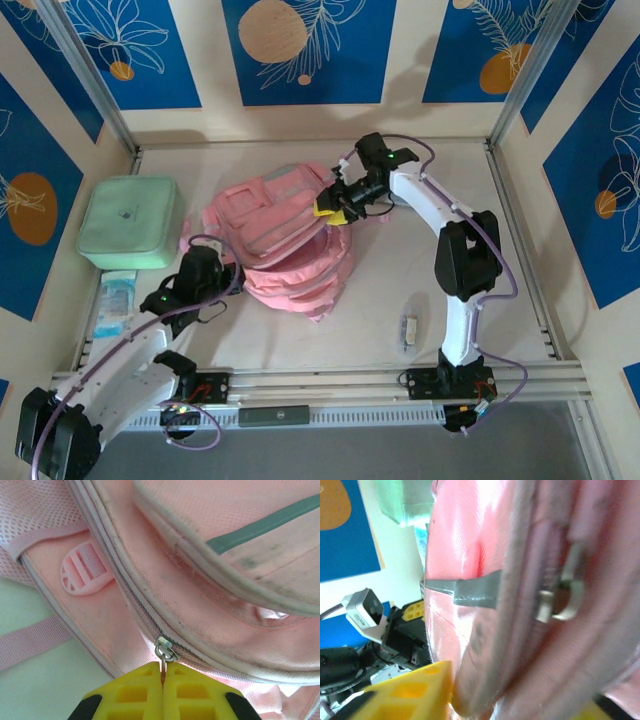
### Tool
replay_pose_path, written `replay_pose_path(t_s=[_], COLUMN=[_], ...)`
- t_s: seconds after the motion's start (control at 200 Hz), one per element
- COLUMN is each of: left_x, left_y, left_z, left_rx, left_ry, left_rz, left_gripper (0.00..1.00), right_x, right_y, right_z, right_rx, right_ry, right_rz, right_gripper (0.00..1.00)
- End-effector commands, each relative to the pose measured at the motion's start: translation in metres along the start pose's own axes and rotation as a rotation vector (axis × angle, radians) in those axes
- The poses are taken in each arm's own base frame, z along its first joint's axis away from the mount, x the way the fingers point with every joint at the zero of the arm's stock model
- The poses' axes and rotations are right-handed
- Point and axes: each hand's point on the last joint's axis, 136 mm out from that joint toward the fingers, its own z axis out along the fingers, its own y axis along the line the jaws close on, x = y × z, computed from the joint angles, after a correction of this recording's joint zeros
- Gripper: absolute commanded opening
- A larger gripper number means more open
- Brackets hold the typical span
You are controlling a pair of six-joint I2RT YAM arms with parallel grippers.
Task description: Pack the student bag
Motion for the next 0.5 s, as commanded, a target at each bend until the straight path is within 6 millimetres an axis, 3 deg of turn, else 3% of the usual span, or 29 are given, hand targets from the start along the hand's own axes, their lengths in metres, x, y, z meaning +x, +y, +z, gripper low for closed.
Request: replay_pose_path(t_s=[0.0, 0.085, 0.205, 0.325, 0.495], left_x=[0.014, 0.015, 0.014, 0.011, 0.0], left_y=[0.002, 0.0, 0.005, 0.006, -0.025], left_z=[-0.002, -0.009, -0.023, -0.035, -0.036], left_rx=[-0.011, -0.032, -0.082, -0.106, -0.003], left_ry=[0.096, 0.142, 0.171, 0.161, 0.127], left_rz=[-0.018, 0.021, 0.04, -0.002, -0.019], left_gripper=[0.15, 0.3, 0.38, 0.42, 0.45], right_x=[-0.003, 0.001, -0.003, -0.027, -0.071], right_y=[0.006, -0.003, -0.02, -0.06, -0.115], right_z=[-0.03, -0.042, -0.067, -0.104, -0.144], right_rx=[0.053, 0.13, 0.246, 0.436, 0.571], right_ry=[-0.078, -0.108, -0.195, -0.331, -0.497], right_rz=[-0.071, -0.072, -0.05, 0.041, 0.154], right_gripper=[0.55, 0.65, 0.84, 0.94, 0.99])
